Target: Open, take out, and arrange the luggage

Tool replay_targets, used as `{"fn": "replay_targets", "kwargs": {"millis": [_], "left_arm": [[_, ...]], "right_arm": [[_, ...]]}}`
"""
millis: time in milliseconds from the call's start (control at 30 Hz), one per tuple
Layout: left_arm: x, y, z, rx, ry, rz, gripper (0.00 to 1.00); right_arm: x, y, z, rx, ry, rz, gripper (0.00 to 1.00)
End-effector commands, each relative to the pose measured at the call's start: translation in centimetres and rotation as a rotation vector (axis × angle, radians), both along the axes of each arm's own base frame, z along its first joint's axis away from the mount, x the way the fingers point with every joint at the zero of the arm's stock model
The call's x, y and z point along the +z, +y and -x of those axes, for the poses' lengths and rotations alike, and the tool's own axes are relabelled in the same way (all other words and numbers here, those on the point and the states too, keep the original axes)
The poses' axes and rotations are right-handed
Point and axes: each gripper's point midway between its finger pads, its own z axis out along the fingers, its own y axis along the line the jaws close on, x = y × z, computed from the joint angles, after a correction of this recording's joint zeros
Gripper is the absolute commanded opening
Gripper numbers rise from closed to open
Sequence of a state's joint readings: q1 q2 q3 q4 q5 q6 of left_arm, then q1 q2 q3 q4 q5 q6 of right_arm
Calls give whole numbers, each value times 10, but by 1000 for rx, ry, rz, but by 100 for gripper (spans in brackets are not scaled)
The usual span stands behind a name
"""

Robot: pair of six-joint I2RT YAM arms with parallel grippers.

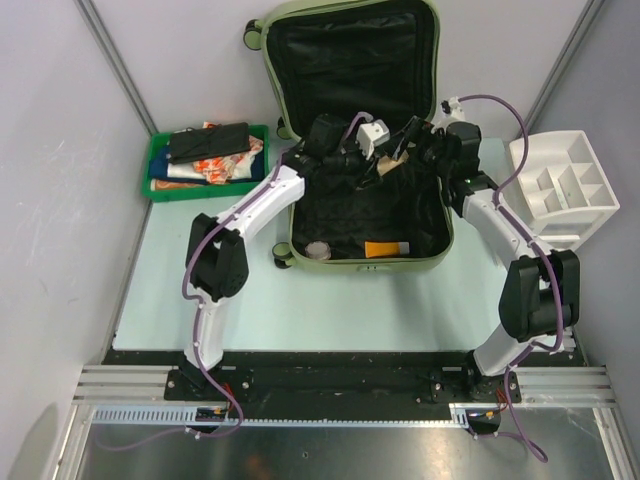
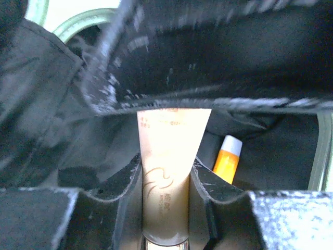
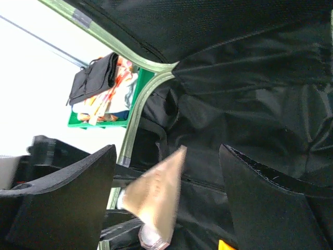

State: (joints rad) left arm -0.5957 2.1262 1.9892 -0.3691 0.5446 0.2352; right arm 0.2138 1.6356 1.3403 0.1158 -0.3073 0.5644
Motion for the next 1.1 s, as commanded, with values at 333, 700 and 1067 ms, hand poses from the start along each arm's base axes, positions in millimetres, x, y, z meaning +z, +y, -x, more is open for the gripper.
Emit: {"fn": "replay_targets", "kwargs": {"millis": [333, 700, 1067], "left_arm": [[91, -5, 1, 63, -123, 194, 0], [86, 2, 14, 42, -109, 185, 100], [81, 32, 19, 53, -120, 153, 100]], "right_arm": [[24, -12, -1, -33, -4, -79, 19], [73, -80, -1, -130, -120, -53, 0], [172, -197, 64, -381, -393, 648, 0]]}}
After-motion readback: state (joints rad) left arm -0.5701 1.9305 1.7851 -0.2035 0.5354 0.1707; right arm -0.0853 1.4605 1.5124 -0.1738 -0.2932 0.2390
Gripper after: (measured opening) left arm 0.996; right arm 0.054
